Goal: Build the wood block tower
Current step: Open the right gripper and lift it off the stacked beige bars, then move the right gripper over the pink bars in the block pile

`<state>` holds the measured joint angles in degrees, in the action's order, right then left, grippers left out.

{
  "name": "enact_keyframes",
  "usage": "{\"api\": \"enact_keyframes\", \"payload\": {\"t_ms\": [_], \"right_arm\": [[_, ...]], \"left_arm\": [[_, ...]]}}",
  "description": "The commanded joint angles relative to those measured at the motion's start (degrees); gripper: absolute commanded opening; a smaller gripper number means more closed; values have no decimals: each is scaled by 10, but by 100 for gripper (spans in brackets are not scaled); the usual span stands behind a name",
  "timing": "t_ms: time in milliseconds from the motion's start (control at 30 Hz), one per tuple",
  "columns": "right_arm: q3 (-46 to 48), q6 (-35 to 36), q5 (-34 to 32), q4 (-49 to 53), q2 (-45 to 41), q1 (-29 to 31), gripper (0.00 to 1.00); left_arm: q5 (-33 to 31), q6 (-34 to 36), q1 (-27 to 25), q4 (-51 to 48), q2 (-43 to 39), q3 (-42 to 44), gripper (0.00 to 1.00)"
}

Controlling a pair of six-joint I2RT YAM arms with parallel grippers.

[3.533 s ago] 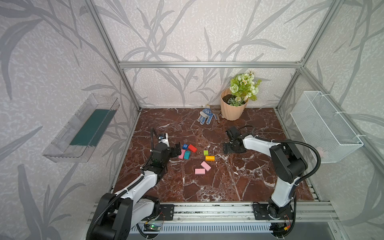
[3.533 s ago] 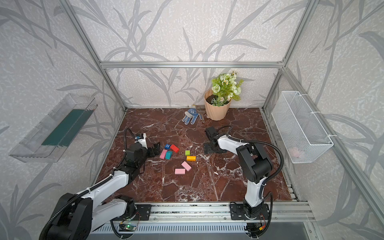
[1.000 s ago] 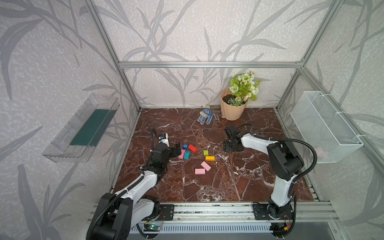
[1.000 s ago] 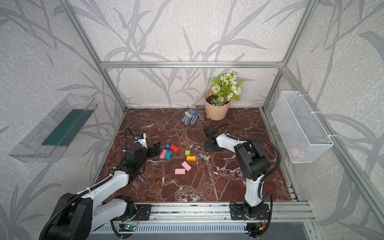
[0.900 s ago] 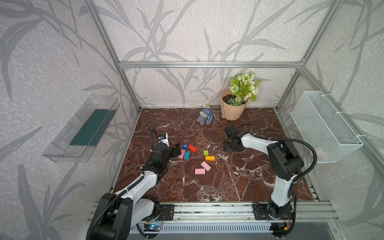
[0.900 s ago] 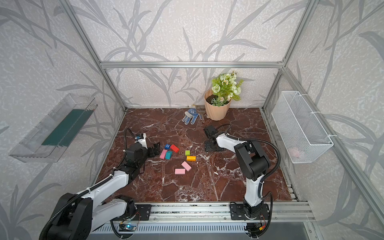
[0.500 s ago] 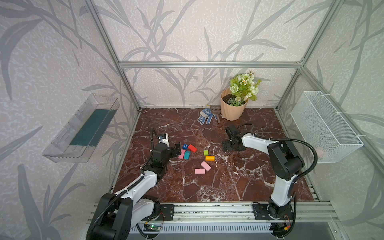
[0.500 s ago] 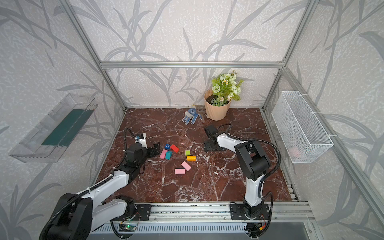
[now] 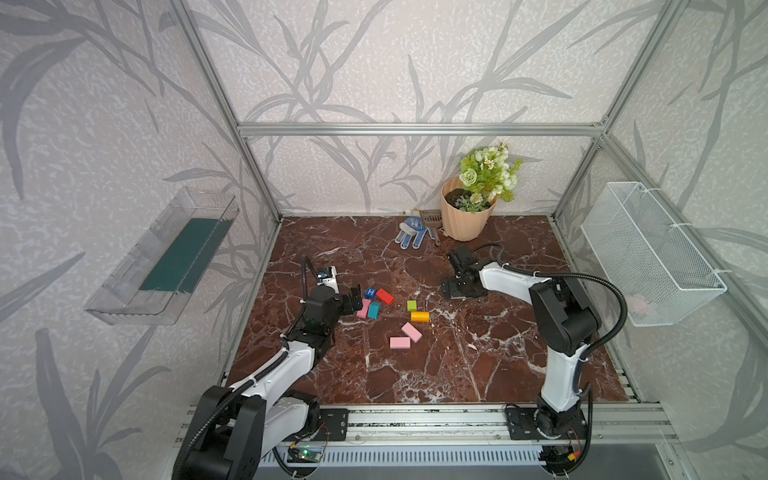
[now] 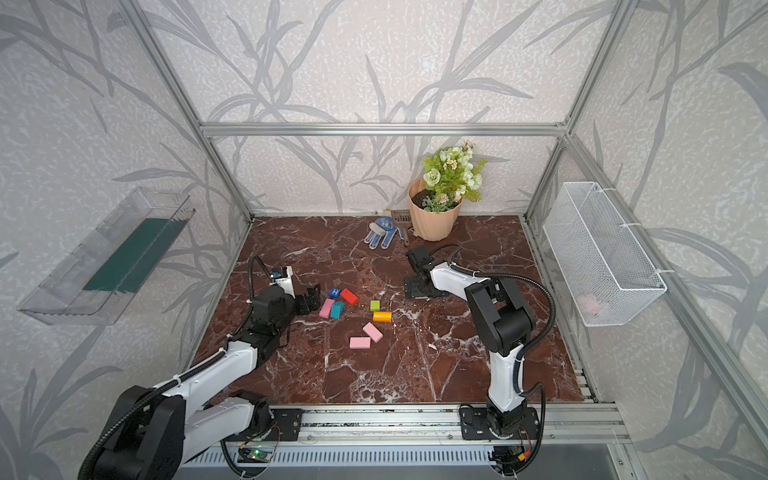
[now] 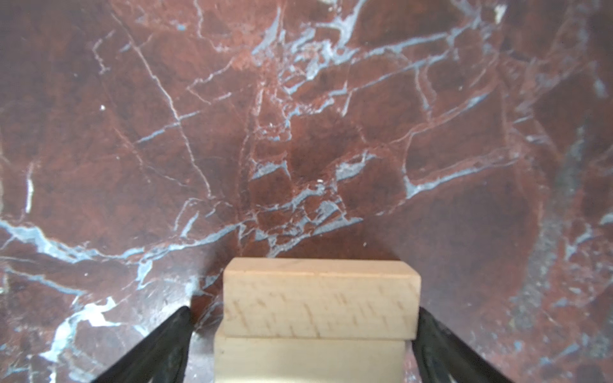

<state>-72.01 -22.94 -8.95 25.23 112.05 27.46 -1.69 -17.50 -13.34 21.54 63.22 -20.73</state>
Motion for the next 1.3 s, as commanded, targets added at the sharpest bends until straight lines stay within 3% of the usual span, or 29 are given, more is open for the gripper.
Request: {"api": "enact_keyframes", "payload": {"t_ms": [0,733,967,1267], "right_arm": [[-1,6,-9,32,22,-1,100],[3,5,-26,39,20,-1,87],[1,5,-28,41,21,-3,88],[-8,26,-28,60,-23,-2,99]], "left_arm": [[-9,11,-2,12,1,-5,95],[-8,11,-2,13,-2,-3,95],[-8,11,-2,13,-2,-2,95],[-9,11,-3,13,-3,-2,95]]}}
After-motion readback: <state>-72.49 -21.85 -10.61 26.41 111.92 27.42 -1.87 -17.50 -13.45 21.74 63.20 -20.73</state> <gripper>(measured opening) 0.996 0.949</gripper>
